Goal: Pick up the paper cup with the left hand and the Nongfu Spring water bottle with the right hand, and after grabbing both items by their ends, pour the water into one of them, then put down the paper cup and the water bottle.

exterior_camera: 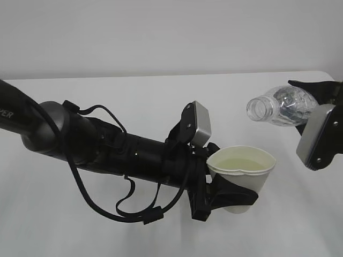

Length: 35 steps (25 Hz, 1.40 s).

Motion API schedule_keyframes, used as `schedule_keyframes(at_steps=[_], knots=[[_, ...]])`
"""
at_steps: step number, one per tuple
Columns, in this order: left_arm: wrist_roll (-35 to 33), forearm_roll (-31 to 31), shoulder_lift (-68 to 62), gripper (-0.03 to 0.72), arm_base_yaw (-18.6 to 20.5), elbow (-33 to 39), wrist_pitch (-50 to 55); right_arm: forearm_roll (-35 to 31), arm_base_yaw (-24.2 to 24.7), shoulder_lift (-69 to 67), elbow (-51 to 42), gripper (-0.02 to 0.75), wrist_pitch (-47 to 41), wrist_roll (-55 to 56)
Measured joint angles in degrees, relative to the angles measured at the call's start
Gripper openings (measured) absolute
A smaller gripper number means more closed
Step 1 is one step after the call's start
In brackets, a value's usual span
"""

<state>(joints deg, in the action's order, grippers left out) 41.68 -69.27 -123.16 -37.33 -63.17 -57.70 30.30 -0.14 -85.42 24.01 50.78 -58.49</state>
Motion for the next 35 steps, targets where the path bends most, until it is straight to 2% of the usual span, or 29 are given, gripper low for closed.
schedule_keyframes(at_steps=[11,19,35], knots=[[0.0,1.4,0.0,0.400,0.0,0.0,0.0,0.1,0.0,0.0,0.0,0.368,3.0,0.6],[0.0,1.7,0.0,0.400,0.0,0.0,0.0,-0.1,0.0,0.0,0.0,0.368,6.3,7.4],[0.0,6.1,0.0,0.400,0.0,0.0,0.0,-3.3,0.0,0.0,0.0,0.367,13.4,35.8]])
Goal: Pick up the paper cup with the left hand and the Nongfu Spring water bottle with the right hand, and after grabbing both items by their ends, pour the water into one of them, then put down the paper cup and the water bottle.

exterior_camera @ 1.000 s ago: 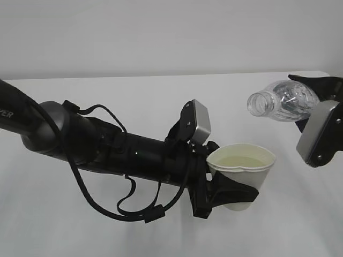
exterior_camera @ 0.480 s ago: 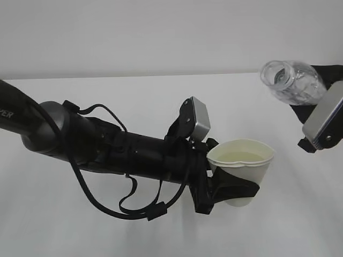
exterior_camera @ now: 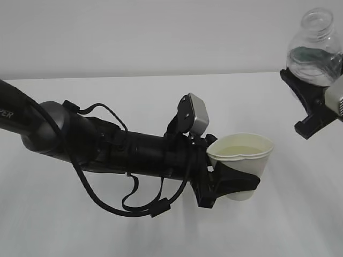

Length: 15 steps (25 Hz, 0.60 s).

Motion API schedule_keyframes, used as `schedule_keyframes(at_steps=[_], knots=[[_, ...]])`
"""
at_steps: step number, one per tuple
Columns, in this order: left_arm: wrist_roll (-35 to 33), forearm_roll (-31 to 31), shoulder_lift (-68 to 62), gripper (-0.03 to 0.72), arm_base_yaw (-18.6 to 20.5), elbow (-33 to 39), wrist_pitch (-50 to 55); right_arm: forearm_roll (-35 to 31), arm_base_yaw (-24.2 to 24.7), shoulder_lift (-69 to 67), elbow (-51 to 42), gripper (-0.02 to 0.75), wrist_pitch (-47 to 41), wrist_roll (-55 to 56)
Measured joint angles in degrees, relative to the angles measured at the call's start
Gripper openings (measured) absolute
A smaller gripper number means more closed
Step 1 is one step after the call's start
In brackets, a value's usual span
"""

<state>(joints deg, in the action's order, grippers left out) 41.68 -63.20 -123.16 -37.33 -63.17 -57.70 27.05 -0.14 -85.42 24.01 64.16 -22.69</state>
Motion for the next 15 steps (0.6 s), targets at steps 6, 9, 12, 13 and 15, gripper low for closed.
schedule_keyframes(at_steps=[6,9,12,13,15], knots=[[0.0,0.4,0.0,0.400,0.0,0.0,0.0,-0.9,0.0,0.0,0.0,0.366,0.0,11.4],[0.0,0.4,0.0,0.398,0.0,0.0,0.0,-1.3,0.0,0.0,0.0,0.366,0.0,15.7],[0.0,0.9,0.0,0.397,0.0,0.0,0.0,-2.8,0.0,-1.0,0.0,0.366,0.3,18.7],[0.0,1.0,0.0,0.397,0.0,0.0,0.0,-3.6,0.0,-1.8,0.0,0.366,0.3,19.7],[0.0,1.2,0.0,0.397,0.0,0.0,0.0,-5.1,0.0,-3.4,0.0,0.366,0.3,21.6]])
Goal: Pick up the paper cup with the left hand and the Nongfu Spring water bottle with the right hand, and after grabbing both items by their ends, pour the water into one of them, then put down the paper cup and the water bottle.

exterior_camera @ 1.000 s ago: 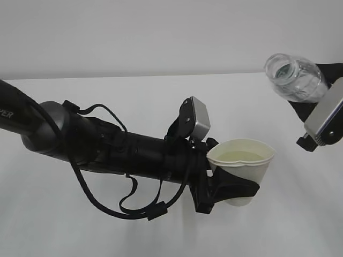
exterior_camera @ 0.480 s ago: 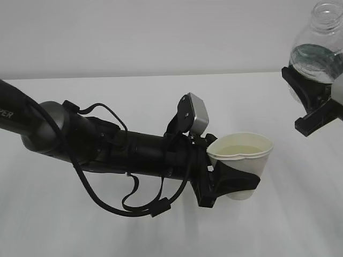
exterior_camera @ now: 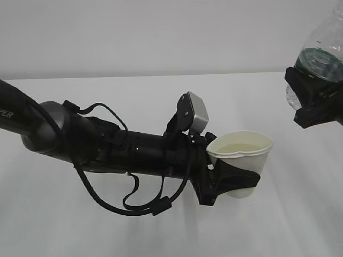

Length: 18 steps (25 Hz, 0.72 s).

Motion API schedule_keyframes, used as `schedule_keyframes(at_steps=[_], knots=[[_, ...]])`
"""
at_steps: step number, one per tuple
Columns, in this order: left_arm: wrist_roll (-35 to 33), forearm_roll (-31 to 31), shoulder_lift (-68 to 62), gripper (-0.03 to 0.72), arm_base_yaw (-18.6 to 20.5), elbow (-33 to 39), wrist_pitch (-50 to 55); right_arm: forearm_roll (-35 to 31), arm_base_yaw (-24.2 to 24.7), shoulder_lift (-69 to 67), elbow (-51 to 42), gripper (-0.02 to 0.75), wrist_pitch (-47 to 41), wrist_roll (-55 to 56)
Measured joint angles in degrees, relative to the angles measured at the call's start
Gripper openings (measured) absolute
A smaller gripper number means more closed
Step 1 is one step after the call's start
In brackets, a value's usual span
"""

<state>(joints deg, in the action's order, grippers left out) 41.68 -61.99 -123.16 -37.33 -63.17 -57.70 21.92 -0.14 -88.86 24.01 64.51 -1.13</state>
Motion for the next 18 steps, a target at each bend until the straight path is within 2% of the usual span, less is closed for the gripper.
schedule_keyframes(at_steps=[18], knots=[[0.0,0.5,0.0,0.396,0.0,0.0,0.0,-9.4,0.0,-10.1,0.8,0.365,0.0,1.9]])
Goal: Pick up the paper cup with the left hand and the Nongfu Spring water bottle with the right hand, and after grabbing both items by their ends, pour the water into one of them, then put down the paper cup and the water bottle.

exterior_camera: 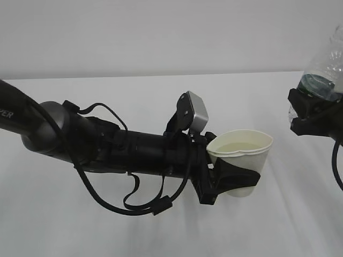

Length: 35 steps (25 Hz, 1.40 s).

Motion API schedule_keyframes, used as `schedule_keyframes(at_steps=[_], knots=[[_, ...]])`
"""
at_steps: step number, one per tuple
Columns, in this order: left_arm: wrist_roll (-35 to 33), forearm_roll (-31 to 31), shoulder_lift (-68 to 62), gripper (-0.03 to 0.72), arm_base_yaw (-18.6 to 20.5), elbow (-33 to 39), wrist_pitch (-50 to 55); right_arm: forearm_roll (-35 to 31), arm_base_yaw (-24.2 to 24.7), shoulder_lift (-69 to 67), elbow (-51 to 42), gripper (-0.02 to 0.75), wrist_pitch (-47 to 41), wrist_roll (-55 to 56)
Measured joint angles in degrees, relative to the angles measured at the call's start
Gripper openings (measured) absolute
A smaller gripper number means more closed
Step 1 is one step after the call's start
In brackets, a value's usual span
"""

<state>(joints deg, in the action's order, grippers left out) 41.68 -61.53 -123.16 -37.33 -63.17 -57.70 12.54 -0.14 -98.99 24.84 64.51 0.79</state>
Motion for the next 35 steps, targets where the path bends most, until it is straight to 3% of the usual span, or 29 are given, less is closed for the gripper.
schedule_keyframes(at_steps=[35], knots=[[0.0,3.0,0.0,0.395,0.0,0.0,0.0,1.2,0.0,-26.2,21.2,0.365,0.0,0.9]])
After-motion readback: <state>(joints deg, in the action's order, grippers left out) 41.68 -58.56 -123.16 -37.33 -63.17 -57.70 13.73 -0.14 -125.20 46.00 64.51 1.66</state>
